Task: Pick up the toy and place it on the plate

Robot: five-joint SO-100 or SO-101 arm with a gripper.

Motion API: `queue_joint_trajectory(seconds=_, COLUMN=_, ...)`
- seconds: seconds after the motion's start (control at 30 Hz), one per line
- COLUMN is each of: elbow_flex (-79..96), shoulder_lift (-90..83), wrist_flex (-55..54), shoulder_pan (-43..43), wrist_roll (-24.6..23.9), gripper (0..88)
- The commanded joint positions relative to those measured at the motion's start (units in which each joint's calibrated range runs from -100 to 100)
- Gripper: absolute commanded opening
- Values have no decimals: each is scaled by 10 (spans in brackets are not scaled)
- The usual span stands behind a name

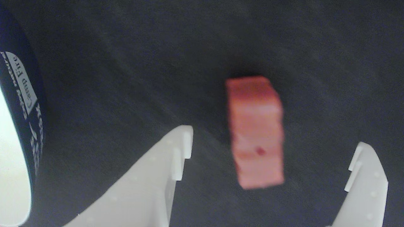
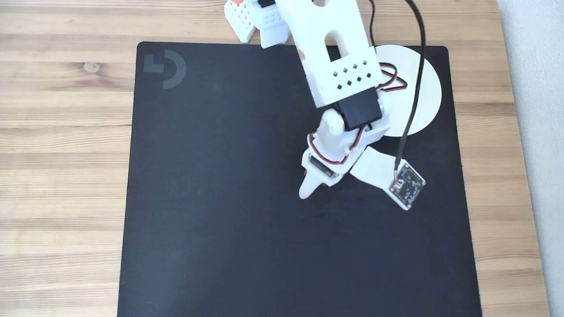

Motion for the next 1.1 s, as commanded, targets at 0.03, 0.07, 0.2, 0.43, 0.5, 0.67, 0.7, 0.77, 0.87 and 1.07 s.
queue_joint_trajectory(seconds=0.03, elbow_flex=-35, shoulder_lift=16, wrist_flex=-7, shoulder_pan=-4, wrist_roll=-2, gripper=352)
queue_joint_trajectory(seconds=0.07, elbow_flex=-35, shoulder_lift=20, wrist_flex=-7, shoulder_pan=-4, wrist_roll=-2, gripper=352)
queue_joint_trajectory(seconds=0.2, elbow_flex=-34, shoulder_lift=24, wrist_flex=-8, shoulder_pan=-4, wrist_roll=-2, gripper=352)
queue_joint_trajectory(seconds=0.43, elbow_flex=-32, shoulder_lift=46, wrist_flex=-7, shoulder_pan=0, wrist_roll=-2, gripper=352)
queue_joint_trajectory(seconds=0.5, elbow_flex=-34, shoulder_lift=58, wrist_flex=-7, shoulder_pan=0, wrist_roll=-2, gripper=352)
queue_joint_trajectory(seconds=0.67, elbow_flex=-34, shoulder_lift=64, wrist_flex=-8, shoulder_pan=1, wrist_roll=-2, gripper=352)
queue_joint_trajectory(seconds=0.7, elbow_flex=-34, shoulder_lift=64, wrist_flex=-8, shoulder_pan=1, wrist_roll=-2, gripper=352)
queue_joint_trajectory(seconds=0.77, elbow_flex=-33, shoulder_lift=64, wrist_flex=-8, shoulder_pan=1, wrist_roll=-2, gripper=352)
queue_joint_trajectory(seconds=0.87, elbow_flex=-33, shoulder_lift=64, wrist_flex=-8, shoulder_pan=1, wrist_roll=-2, gripper=352)
queue_joint_trajectory(seconds=1.07, elbow_flex=-32, shoulder_lift=64, wrist_flex=-8, shoulder_pan=1, wrist_roll=-7, gripper=292)
